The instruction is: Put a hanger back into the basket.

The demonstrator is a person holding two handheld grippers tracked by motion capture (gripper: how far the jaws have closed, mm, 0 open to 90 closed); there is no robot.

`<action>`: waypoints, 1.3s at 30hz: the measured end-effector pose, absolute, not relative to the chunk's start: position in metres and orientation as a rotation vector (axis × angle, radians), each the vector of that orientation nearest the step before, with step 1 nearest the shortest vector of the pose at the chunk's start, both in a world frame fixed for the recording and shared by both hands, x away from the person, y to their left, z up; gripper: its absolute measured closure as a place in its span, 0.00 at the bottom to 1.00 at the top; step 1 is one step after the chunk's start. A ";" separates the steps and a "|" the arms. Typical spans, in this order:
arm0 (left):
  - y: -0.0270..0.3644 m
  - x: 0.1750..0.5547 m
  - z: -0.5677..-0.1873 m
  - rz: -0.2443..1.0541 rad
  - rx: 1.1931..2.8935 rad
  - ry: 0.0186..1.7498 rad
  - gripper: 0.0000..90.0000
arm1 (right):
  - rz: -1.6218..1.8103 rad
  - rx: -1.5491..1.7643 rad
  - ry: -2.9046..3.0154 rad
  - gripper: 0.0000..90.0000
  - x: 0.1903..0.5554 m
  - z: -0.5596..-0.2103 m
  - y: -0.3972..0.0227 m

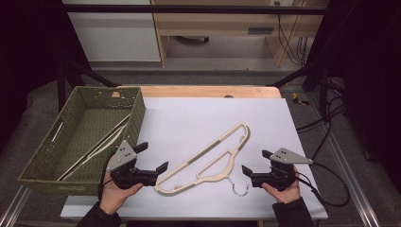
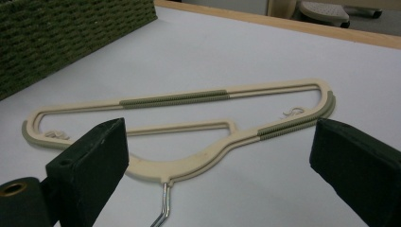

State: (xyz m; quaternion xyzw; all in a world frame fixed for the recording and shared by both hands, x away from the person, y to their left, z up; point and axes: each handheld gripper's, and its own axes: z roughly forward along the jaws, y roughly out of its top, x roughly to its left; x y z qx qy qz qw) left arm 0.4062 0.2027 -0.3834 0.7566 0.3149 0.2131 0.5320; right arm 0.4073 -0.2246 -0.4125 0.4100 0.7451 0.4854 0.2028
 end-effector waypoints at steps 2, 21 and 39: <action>0.201 0.406 -0.388 0.495 1.821 0.749 0.06 | 1.335 1.160 2.093 0.08 0.409 -0.417 -0.218; 0.198 0.408 -0.412 0.464 1.895 0.761 0.06 | 1.199 1.218 2.233 0.29 0.411 -0.448 -0.188; 0.193 0.409 -0.419 0.443 1.923 0.759 0.07 | 1.065 1.226 2.382 0.77 0.415 -0.475 -0.170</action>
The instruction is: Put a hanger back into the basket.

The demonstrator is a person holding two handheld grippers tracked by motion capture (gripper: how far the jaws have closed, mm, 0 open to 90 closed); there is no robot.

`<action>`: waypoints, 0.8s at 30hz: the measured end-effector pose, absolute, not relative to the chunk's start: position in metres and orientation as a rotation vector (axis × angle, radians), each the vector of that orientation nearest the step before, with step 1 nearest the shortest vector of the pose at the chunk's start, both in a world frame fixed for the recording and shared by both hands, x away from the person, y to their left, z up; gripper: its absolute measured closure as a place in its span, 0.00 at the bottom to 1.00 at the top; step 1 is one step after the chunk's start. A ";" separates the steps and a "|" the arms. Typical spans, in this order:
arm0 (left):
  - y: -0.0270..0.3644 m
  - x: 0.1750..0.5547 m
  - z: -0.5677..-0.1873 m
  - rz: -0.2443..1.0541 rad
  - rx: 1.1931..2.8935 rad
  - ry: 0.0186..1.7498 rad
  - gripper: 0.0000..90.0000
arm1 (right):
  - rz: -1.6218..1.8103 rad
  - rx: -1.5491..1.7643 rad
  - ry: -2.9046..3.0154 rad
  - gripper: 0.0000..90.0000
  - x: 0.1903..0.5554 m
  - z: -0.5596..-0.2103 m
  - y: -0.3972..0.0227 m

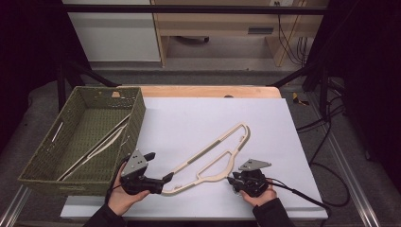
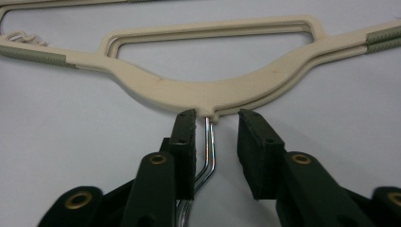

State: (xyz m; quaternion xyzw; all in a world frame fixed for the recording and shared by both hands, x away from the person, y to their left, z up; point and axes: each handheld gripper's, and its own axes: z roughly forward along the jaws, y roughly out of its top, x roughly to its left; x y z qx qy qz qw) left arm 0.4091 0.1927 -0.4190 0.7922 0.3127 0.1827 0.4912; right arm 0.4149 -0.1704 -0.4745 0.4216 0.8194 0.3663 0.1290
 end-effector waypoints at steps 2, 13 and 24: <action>0.192 0.409 -0.419 0.442 1.924 0.758 0.07 | 1.044 1.192 2.395 0.82 0.415 -0.475 -0.168; 0.189 0.409 -0.422 0.433 1.936 0.754 0.07 | 0.953 1.156 2.416 0.99 0.414 -0.476 -0.161; 0.180 0.408 -0.422 0.420 1.947 0.732 0.07 | 0.983 1.204 2.416 0.99 0.416 -0.472 -0.162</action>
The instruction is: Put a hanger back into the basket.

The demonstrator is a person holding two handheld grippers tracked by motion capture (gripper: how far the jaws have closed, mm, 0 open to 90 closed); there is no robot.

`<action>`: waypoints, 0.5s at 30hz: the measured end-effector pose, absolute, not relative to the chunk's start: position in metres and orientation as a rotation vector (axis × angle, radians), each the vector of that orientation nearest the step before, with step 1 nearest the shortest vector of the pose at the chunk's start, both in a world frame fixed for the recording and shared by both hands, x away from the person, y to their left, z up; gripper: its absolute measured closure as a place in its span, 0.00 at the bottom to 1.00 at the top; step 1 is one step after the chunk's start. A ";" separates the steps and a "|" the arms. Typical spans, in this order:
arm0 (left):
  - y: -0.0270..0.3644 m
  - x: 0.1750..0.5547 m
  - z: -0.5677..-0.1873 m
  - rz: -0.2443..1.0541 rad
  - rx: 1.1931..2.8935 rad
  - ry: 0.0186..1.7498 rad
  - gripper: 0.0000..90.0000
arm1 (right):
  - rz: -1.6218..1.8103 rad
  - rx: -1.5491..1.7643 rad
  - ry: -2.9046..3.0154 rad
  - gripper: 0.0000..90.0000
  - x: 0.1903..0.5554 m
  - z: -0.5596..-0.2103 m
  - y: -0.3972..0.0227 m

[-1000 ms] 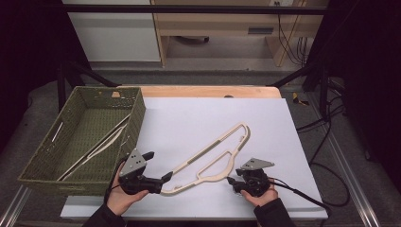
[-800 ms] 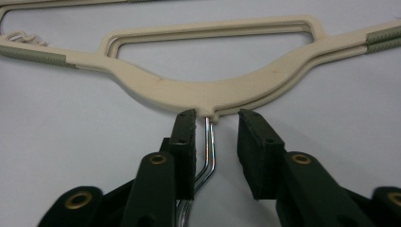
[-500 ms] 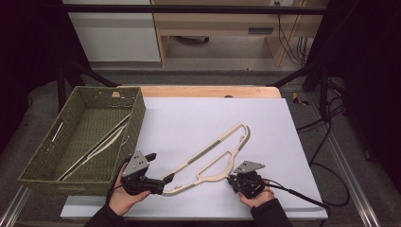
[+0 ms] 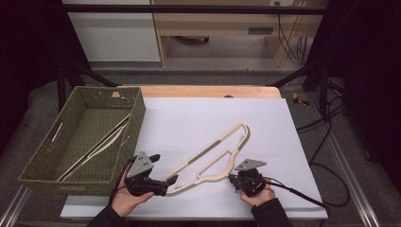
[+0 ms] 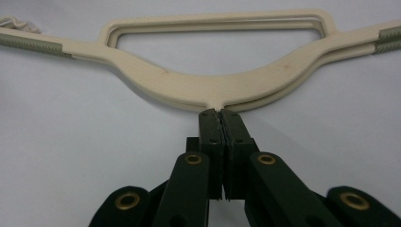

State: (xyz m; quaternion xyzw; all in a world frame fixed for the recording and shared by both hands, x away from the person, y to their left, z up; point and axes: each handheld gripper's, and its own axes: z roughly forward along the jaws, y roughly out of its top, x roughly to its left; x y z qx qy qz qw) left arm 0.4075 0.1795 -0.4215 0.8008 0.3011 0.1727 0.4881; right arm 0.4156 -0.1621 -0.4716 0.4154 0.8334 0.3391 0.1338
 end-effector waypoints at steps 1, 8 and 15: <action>0.180 0.408 -0.422 0.420 1.947 0.732 0.07 | 0.983 1.204 2.416 0.99 0.416 -0.472 -0.162; 0.161 0.409 -0.421 0.403 1.989 0.689 0.08 | 1.025 1.205 2.422 0.99 0.417 -0.463 -0.165; 0.132 0.414 -0.423 0.377 2.061 0.636 0.10 | 1.001 1.187 2.427 0.99 0.419 -0.455 -0.163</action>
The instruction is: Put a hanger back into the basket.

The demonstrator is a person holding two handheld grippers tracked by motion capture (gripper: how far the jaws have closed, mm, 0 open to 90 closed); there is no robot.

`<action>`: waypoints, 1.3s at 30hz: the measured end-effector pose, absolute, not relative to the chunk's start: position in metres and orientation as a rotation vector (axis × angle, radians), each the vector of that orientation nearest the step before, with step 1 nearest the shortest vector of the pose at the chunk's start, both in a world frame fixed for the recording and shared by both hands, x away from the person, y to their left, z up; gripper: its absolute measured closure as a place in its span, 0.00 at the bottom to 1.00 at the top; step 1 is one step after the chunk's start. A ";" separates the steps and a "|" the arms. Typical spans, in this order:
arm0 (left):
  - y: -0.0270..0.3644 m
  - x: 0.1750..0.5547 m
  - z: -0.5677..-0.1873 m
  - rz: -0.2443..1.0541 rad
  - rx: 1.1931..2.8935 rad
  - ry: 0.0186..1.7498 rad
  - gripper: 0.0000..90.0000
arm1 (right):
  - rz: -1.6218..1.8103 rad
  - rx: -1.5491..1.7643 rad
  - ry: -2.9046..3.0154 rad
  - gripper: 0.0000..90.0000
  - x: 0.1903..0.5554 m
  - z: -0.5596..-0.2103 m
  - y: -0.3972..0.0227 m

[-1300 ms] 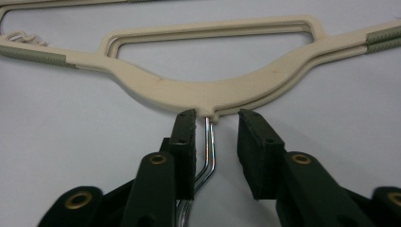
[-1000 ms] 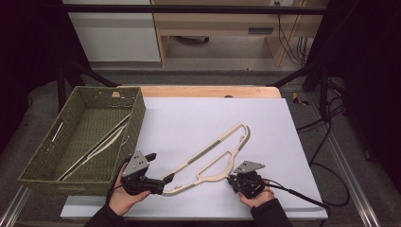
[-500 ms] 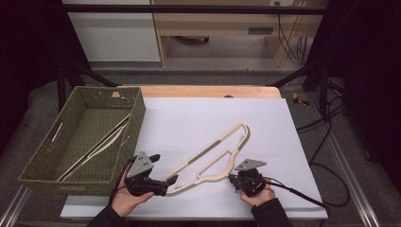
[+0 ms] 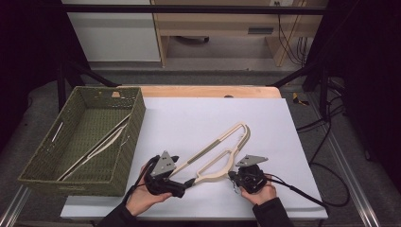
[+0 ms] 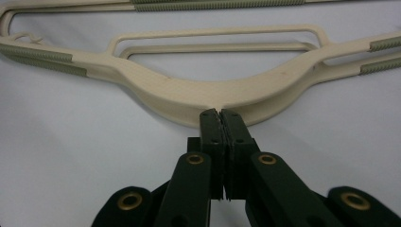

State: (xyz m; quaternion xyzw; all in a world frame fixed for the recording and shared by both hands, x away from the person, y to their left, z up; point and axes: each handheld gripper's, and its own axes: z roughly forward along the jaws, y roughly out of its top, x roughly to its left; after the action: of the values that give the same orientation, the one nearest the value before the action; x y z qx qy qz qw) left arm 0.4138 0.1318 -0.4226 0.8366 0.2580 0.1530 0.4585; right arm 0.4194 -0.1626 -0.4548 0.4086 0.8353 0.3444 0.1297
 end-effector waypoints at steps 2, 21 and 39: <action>0.122 0.417 -0.424 0.363 2.078 0.628 0.10 | 1.003 1.180 2.430 0.99 0.420 -0.454 -0.162; 0.044 0.442 -0.449 0.321 2.315 0.497 0.34 | 0.986 1.184 2.441 0.99 0.423 -0.439 -0.163; 0.018 0.448 -0.461 0.370 2.439 0.412 0.75 | 0.951 1.156 2.443 0.99 0.422 -0.431 -0.163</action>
State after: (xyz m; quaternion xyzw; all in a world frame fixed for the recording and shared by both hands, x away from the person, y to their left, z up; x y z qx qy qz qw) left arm 0.4483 0.0176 -0.4611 0.9256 0.1563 0.1404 0.3150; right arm 0.4218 -0.1626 -0.4305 0.3995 0.8446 0.3287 0.1377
